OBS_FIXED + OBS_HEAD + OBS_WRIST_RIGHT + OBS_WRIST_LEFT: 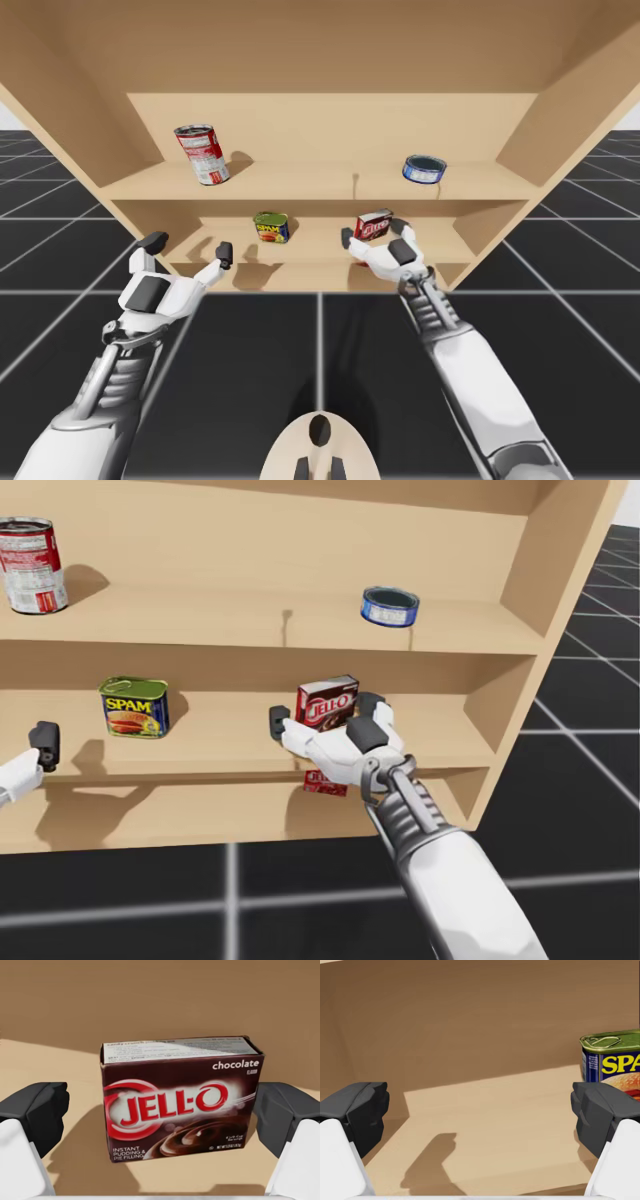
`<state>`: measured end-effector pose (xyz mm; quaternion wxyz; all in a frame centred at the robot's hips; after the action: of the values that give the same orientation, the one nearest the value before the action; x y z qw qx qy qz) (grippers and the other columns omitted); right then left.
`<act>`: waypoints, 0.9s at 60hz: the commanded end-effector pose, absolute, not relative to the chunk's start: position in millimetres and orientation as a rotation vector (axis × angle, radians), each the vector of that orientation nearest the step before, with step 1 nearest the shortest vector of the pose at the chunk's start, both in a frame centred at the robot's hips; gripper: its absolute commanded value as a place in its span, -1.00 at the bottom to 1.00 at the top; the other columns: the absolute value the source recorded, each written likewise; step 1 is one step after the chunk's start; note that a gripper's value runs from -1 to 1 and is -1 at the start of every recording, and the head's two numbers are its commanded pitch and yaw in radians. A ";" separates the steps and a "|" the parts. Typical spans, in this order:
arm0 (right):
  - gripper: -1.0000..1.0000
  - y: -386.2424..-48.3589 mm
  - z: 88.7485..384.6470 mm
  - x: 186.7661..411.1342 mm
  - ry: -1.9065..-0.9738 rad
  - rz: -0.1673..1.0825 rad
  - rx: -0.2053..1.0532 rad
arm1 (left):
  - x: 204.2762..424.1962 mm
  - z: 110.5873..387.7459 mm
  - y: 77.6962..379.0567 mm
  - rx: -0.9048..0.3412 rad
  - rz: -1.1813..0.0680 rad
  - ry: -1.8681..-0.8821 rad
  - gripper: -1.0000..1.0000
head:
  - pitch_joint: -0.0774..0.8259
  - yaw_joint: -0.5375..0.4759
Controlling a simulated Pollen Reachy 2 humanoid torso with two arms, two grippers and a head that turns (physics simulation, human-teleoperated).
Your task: Look through the shelves, find the pudding box, and take it.
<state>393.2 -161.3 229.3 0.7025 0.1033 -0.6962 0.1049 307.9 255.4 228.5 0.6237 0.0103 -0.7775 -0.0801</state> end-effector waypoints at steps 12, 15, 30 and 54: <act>1.00 -157.1 229.0 391.2 -1.558 0.253 0.229 | 307.9 227.8 254.5 0.022 -0.188 -1.782 -1.00 | 0.15 -0.30; 1.00 -158.4 230.3 390.1 -1.563 0.252 0.225 | 308.0 227.7 254.3 0.022 -0.189 -1.782 -1.00 | 0.14 -0.30; 1.00 -161.5 242.6 382.4 -1.603 0.240 0.226 | 308.2 227.4 253.7 0.026 -0.189 -1.782 -1.00 | 0.14 -0.31; 1.00 -159.8 281.6 341.3 -1.711 0.265 0.234 | 308.5 227.9 253.1 0.027 -0.188 -1.784 -1.00 | 0.13 -0.31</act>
<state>355.6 -164.4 265.6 0.6613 0.0948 -0.7354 0.1137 308.4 253.2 227.7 0.6241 0.0117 -0.7769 -0.0820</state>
